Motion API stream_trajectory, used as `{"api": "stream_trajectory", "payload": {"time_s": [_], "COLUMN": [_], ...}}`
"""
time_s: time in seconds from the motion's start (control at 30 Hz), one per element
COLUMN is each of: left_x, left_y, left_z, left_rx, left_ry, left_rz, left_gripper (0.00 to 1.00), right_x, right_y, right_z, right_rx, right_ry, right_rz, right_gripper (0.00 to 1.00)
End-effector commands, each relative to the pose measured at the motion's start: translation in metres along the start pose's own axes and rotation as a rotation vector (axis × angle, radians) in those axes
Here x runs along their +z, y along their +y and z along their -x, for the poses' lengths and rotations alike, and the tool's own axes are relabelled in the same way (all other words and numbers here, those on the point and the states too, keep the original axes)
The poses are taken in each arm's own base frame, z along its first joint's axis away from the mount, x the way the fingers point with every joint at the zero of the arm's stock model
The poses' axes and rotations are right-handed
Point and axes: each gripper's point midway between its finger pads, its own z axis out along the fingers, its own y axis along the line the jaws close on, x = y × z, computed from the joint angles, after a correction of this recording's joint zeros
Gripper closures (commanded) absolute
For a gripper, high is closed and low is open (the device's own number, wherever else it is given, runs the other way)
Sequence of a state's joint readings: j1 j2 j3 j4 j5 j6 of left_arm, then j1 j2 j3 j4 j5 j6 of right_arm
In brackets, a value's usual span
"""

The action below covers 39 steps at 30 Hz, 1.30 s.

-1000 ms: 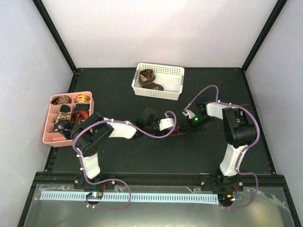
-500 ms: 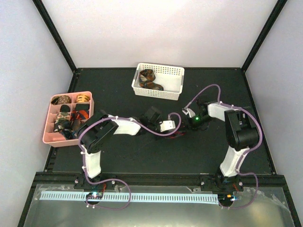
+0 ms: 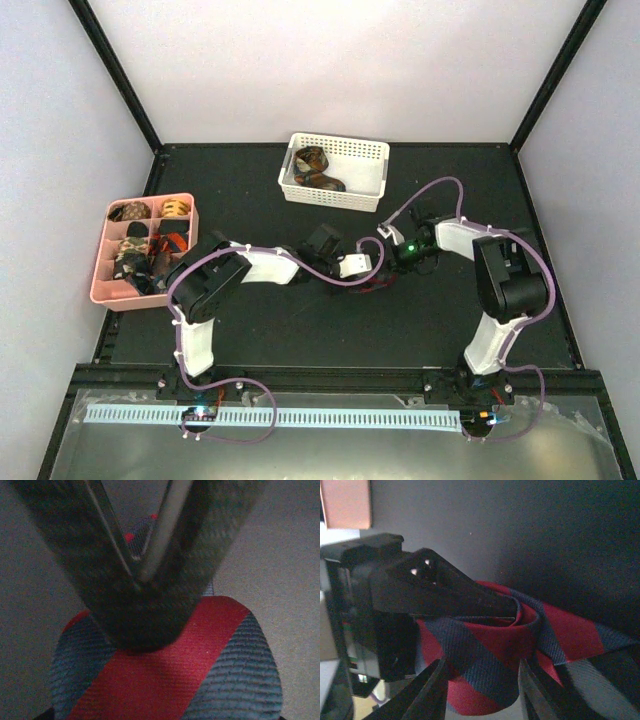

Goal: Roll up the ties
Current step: Roll the tie at the center of the board.

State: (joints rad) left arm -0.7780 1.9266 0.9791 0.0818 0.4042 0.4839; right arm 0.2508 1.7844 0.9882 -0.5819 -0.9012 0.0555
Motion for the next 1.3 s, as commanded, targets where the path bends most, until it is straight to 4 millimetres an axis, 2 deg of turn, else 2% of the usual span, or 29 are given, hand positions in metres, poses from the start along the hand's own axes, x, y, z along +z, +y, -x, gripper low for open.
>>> {"api": "stream_trajectory", "payload": {"time_s": [0.0,0.1,0.27,0.33,0.4,0.47,0.67,0.83,0.97,1.03,1.2,1.23,1.27], "left_x": [0.012,0.012,0.013,0.011,0.008,0.004,-0.005,0.004,0.016,0.021,0.028,0.028,0.028], "left_y": [-0.006,-0.006,-0.006,-0.006,-0.004,-0.003,-0.002,-0.011,-0.013,-0.013,-0.017,-0.018,-0.02], "left_z": [-0.049,-0.048,-0.046,-0.042,-0.034,-0.024,0.016,0.037,0.037,0.035,0.013,0.008,0.0], "left_rx": [-0.051,-0.056,-0.072,-0.083,-0.089,-0.096,-0.121,-0.105,-0.108,-0.114,-0.128,-0.125,-0.121], "left_ry": [0.16,0.154,0.143,0.125,0.085,0.04,-0.122,-0.194,-0.194,-0.189,-0.124,-0.105,-0.081], "left_rz": [-0.014,-0.014,-0.016,-0.015,-0.006,-0.008,-0.023,-0.076,-0.1,-0.105,-0.098,-0.092,-0.085], "left_gripper": [0.57,0.56,0.53,0.47,0.35,0.29,0.24,0.23,0.29,0.35,0.55,0.58,0.6], "right_x": [0.011,0.014,0.015,0.015,0.013,0.012,0.006,0.002,0.001,0.001,0.003,0.001,-0.004], "right_y": [-0.009,-0.012,-0.016,-0.021,-0.028,-0.036,-0.052,-0.062,-0.06,-0.06,-0.055,-0.052,-0.05], "right_z": [-0.003,-0.007,-0.014,-0.016,-0.017,-0.021,-0.033,-0.034,-0.032,-0.032,-0.034,-0.032,-0.029], "right_rx": [0.025,0.035,0.032,0.027,0.026,0.029,0.027,0.019,0.017,0.017,0.008,0.001,0.004], "right_ry": [0.015,0.029,0.051,0.056,0.058,0.066,0.091,0.094,0.091,0.089,0.107,0.11,0.101], "right_rz": [-0.002,-0.002,-0.013,-0.044,-0.091,-0.136,-0.243,-0.311,-0.307,-0.305,-0.271,-0.262,-0.248], "right_gripper": [0.64,0.74,0.98,0.98,0.98,0.98,0.98,0.98,0.98,0.98,0.98,0.97,0.9]}}
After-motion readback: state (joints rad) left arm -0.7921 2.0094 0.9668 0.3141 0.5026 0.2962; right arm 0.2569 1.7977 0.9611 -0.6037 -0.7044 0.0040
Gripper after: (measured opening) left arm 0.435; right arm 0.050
